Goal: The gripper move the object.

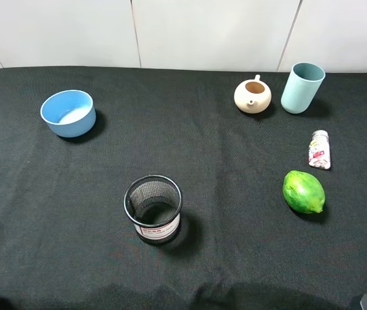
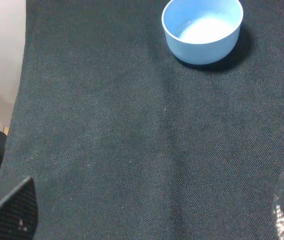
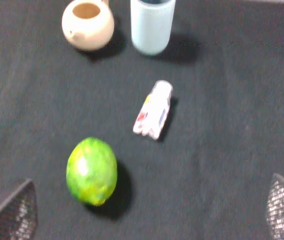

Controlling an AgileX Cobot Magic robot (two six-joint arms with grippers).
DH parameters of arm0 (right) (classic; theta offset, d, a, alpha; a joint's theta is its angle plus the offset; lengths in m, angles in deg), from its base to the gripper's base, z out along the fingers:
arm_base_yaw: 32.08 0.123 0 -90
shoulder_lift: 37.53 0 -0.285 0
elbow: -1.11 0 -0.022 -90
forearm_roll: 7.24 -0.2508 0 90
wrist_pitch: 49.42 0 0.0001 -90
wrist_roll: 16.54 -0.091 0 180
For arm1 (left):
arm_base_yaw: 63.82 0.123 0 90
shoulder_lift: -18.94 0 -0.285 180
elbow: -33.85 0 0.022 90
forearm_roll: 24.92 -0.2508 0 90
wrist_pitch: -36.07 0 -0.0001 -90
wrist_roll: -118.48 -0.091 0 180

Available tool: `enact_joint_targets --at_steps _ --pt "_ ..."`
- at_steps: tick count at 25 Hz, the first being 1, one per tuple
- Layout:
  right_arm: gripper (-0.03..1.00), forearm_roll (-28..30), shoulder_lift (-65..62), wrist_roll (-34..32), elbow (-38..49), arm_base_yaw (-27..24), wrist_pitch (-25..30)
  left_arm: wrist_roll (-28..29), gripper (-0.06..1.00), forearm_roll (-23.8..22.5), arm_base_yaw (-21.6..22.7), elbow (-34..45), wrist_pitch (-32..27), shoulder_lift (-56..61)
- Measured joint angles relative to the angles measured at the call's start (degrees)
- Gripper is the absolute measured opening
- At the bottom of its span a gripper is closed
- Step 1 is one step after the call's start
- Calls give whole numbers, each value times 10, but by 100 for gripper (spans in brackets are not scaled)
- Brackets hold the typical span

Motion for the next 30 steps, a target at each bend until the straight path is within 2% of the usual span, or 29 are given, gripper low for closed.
enact_joint_targets --at_steps 4,10,30 --pt "69 6 -68 0 39 0 -40 0 99 0 0 0 0 0" --pt "69 14 -72 0 78 0 -83 0 99 0 0 0 0 0" --pt "69 17 -72 0 85 0 -93 0 99 0 0 0 0 0"
